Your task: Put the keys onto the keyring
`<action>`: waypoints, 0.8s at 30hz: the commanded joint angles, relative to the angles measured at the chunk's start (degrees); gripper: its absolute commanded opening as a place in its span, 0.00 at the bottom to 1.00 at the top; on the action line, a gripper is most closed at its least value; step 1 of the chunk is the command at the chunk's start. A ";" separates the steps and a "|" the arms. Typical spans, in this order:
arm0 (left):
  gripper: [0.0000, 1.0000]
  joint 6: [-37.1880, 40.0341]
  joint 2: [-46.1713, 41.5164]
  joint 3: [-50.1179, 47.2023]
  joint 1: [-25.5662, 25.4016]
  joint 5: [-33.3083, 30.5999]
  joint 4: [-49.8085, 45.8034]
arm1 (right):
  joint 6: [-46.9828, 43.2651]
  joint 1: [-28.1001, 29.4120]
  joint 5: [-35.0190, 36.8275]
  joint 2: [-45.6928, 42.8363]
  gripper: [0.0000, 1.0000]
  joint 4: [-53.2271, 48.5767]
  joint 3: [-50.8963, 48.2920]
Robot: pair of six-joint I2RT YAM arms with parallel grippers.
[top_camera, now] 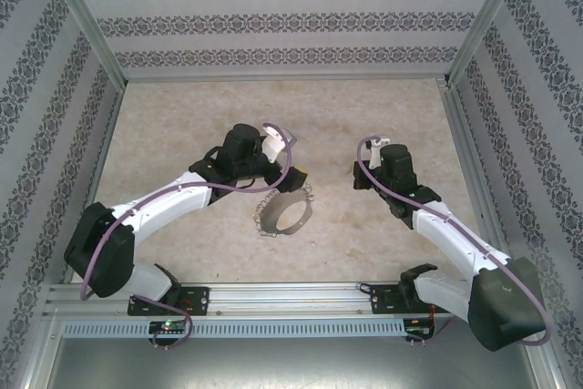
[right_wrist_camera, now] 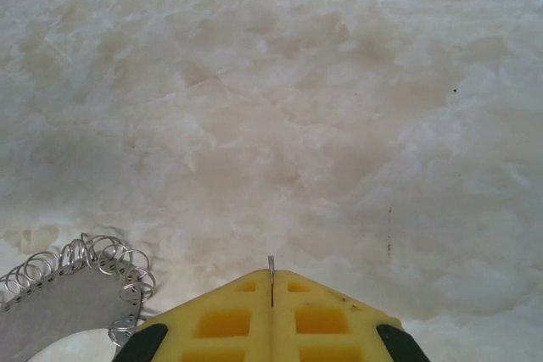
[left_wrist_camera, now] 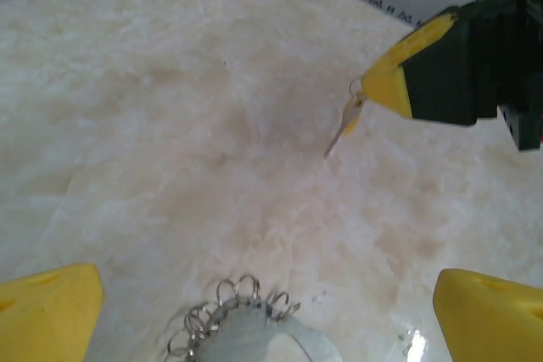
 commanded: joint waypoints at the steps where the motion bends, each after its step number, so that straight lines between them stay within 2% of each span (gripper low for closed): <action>1: 1.00 2.00 7.10 5.12 -0.31 8.64 -7.79 | 1.21 -0.61 1.17 -1.39 0.00 -1.45 -0.62; 2: 1.00 3.59 10.38 8.52 -0.55 11.65 -12.27 | 1.20 -0.71 1.17 -1.55 0.00 -1.56 -0.62; 3: 1.00 3.57 14.00 12.39 -1.16 11.34 -17.24 | 1.29 -0.73 1.44 -1.67 0.00 -1.88 -0.55; 5: 1.00 3.05 17.51 14.95 -2.35 6.62 -19.72 | 1.48 -0.90 1.96 -1.82 0.00 -2.49 -0.53; 9: 1.00 -1.82 17.01 10.91 -2.44 -2.31 -9.67 | 1.30 -1.42 2.77 -2.74 0.00 -2.82 -1.01; 12: 1.00 -3.75 14.75 6.94 -2.36 -6.46 -0.88 | 1.47 -2.11 3.30 -3.50 0.00 -2.98 -1.54; 15: 1.00 -4.34 13.85 6.61 -2.20 -5.88 1.39 | 1.65 -2.56 3.68 -3.87 0.00 -3.12 -2.01; 17: 1.00 -4.13 13.82 6.62 -1.59 0.04 2.22 | 1.86 -2.84 4.31 -4.09 0.00 -3.18 -2.18; 21: 0.99 -2.98 13.80 6.61 -1.47 4.98 1.78 | 2.24 -3.28 4.18 -4.17 0.00 -2.97 -2.53; 23: 0.90 -1.87 13.64 6.26 -1.47 5.75 0.70 | 2.44 -3.39 4.21 -4.20 0.00 -2.71 -2.65; 24: 0.88 -0.86 13.68 6.20 -1.47 6.39 -0.26 | 2.52 -3.36 4.21 -4.29 0.00 -2.68 -2.75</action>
